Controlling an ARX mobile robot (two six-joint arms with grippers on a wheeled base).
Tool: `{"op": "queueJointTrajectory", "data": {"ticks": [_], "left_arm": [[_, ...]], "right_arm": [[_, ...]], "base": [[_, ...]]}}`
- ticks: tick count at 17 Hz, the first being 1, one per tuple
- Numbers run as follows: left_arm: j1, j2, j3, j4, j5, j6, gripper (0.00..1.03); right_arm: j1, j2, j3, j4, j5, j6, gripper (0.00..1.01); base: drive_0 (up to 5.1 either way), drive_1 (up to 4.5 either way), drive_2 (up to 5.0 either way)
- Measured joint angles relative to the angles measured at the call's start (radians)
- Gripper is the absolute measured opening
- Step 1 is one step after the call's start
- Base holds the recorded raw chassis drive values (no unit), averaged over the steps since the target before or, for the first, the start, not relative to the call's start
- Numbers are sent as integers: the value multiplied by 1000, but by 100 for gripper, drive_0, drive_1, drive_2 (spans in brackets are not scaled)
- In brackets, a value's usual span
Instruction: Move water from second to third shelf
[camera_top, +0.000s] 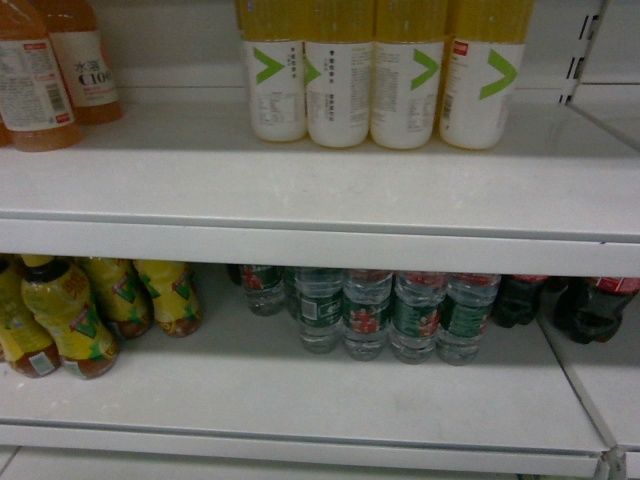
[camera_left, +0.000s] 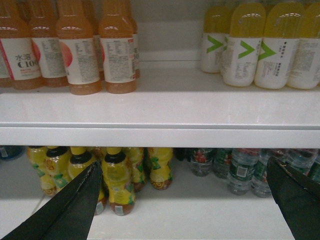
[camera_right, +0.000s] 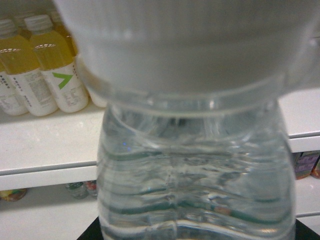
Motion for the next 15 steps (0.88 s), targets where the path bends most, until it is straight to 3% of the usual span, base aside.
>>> {"op": "queueJointTrajectory", "data": {"ticks": [13, 15], "left_arm": [[0, 0, 0, 0, 0, 0, 98], [0, 0, 0, 2, 0, 0, 98]], "right_arm": [[0, -3, 0, 3, -2, 0, 43], [1, -4, 0, -5, -2, 0, 43]], "base": [[0, 0, 0], [-472, 128, 319]]}}
